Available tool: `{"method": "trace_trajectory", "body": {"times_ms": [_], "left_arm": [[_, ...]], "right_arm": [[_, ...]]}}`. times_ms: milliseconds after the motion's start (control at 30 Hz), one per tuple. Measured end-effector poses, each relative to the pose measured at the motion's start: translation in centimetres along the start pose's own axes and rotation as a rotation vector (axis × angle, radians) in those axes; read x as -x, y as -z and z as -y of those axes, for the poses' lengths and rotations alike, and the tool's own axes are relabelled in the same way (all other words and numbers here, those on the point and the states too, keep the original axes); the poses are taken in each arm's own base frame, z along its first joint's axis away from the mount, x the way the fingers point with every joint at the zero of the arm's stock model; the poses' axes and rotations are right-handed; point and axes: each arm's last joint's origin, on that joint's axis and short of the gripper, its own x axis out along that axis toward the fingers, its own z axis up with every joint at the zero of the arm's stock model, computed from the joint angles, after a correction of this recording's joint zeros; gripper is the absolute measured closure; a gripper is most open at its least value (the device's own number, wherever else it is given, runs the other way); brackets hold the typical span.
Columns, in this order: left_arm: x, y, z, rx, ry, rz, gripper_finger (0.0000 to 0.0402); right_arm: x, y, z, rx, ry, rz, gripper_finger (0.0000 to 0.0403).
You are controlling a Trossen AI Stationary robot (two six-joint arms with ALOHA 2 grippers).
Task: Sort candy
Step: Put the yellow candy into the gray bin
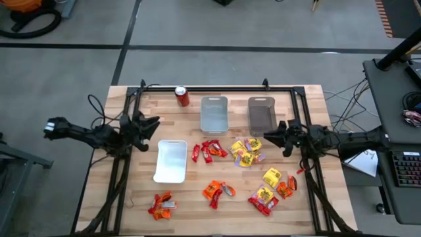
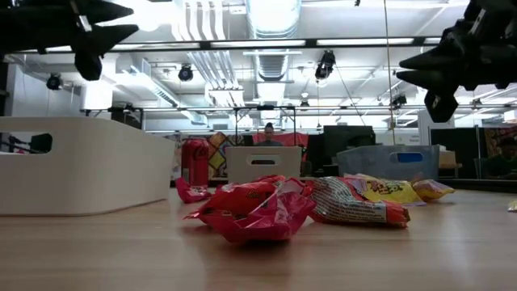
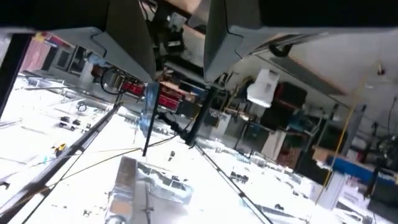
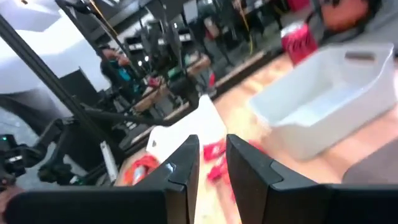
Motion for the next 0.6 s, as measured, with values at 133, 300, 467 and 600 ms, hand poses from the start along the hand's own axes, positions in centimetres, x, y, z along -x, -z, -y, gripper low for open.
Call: {"method": "trace_trajectory", "body": {"times_ms": [133,300,467,600], "left_arm": [[-0.6,1.2,0.2,-0.036,-0.012,-0.067,0.0281],[-1.0,2.7,0.3,-0.033,-0.039,-0.146,0.0281],[-1.6,3.3,0.6,-0.056,-0.049,-0.189,0.0281],[-2.2,3.3,0.9,-0.101,-0.05,-0.206,0.0281]], "right_arm": [[-1.2,0.2,-0.7,-0.027,0.01,-0.133,0.0334],[-2.8,-0.4,-2.3,-0.005,0.043,-0.274,0.0334],[-3.5,-0.9,-3.0,-0.059,0.257,-0.539,0.0334],[-4.0,-1.3,-3.6,-0.096,0.405,-0.741,0.0335]]}}
